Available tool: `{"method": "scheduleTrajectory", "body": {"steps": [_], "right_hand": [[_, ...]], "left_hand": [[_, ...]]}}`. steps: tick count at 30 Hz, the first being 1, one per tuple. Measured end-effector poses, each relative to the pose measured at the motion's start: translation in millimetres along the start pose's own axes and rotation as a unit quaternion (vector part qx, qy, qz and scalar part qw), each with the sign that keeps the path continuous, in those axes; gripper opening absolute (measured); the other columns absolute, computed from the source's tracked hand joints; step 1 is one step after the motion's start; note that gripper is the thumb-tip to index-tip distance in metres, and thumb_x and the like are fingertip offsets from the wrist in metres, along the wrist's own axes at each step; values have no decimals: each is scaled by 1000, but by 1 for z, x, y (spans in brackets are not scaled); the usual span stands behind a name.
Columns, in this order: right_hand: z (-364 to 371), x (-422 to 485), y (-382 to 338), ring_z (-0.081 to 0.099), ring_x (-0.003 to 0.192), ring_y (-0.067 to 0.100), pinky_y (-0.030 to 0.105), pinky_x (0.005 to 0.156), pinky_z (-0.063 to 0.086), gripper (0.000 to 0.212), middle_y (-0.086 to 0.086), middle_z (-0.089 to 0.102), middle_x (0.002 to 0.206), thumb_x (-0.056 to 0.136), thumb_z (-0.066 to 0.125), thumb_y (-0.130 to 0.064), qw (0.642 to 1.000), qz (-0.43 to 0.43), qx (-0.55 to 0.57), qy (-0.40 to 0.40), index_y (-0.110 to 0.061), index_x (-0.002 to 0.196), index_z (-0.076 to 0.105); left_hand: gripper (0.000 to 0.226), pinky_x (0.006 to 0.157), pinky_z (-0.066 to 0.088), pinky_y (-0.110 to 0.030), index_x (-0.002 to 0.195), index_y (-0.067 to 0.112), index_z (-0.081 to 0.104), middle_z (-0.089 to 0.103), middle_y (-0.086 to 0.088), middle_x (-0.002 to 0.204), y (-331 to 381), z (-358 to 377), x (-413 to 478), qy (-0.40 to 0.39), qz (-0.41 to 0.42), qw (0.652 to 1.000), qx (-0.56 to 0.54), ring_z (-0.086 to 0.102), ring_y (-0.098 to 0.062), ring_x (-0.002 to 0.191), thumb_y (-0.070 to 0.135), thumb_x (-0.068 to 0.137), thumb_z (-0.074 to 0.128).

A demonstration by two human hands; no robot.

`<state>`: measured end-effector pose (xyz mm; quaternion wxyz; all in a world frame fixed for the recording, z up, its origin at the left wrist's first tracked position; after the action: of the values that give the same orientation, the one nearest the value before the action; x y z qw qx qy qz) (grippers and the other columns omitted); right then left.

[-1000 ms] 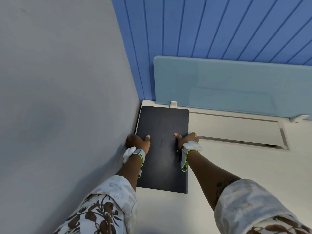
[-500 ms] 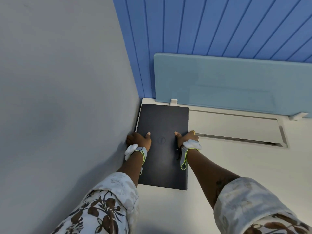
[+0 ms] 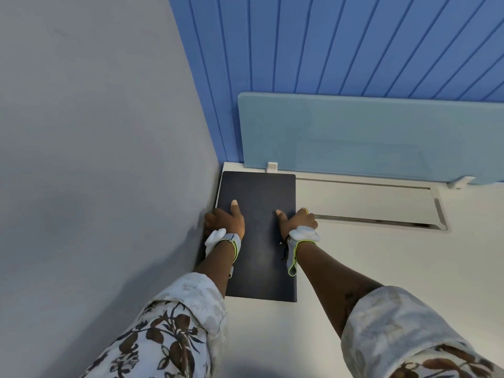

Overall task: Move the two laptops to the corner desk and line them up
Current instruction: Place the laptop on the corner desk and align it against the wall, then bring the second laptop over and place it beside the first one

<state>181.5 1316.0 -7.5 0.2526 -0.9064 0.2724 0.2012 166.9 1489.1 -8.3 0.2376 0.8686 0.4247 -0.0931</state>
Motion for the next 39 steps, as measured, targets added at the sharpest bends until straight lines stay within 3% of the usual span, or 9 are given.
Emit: {"method": "scheduleTrajectory", "body": {"steps": [3,6,9,13,18,23,27,33,39], "right_hand": [[-10,-1,8,53,124,36,44,97,43,71,14,58,129,89,45,-69,999,-18,36,-7,-7,122,56],[-18,6,16,65,90,35,35,75,48,62,11,69,89,87,41,-71,995,-54,66,-42,-11,82,58],[-46,2,29,54,69,29,29,65,36,59,3,54,59,94,45,-61,988,-82,118,-62,-12,61,52],[-74,8,54,57,84,28,28,72,34,50,10,64,85,93,52,-59,978,-126,158,-49,-12,76,60],[-118,19,102,56,72,24,25,68,35,58,-2,51,57,91,52,-60,973,-129,185,-48,-18,52,45],[-174,17,173,60,64,29,33,65,49,52,2,53,57,93,51,-53,960,-193,185,-87,-14,58,52],[-216,19,238,47,55,17,30,64,45,38,7,56,71,94,51,-48,945,-221,216,-109,-13,81,58],[-285,46,320,56,74,21,29,68,42,42,4,60,77,93,58,-42,940,-220,250,-79,-24,56,48],[-341,59,397,55,74,22,31,67,42,43,5,60,74,92,60,-43,941,-200,267,-58,-24,55,49]], "left_hand": [[70,99,41,-45,120,1,60,57,-21,127,13,-7,-12,-5,34,999,-11,54,-40,118,60,94,32],[72,90,47,-43,106,1,68,66,-20,114,29,-2,-20,-31,82,996,-35,61,-41,107,59,94,28],[69,85,50,-39,83,-3,70,72,-21,97,59,4,-55,-71,138,984,-89,66,-41,96,50,99,28],[64,90,48,-38,97,-3,71,71,-21,105,90,9,-107,-104,154,972,-141,66,-39,101,46,101,29],[61,88,46,-36,100,-5,67,69,-21,109,121,29,-179,-117,152,961,-199,64,-38,105,46,101,32],[61,97,42,-35,120,-3,61,62,-21,127,147,59,-273,-109,135,967,-186,56,-37,121,46,102,29],[59,98,43,-35,113,-1,68,66,-21,123,170,96,-340,-110,134,959,-226,59,-37,117,46,100,34],[62,95,44,-37,109,-2,69,68,-20,117,217,146,-434,-124,138,950,-250,61,-37,111,48,99,34],[64,96,46,-40,106,-3,69,70,-23,113,251,183,-501,-130,163,943,-258,63,-38,109,49,98,34]]}}
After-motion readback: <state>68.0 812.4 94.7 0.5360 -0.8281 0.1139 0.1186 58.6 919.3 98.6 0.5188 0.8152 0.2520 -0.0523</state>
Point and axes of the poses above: each hand's wrist, its own x-axis towards the middle knuckle, its own z-axis out of the palm, y = z × x, the point moved 2 cm from there along x, towards the middle knuckle
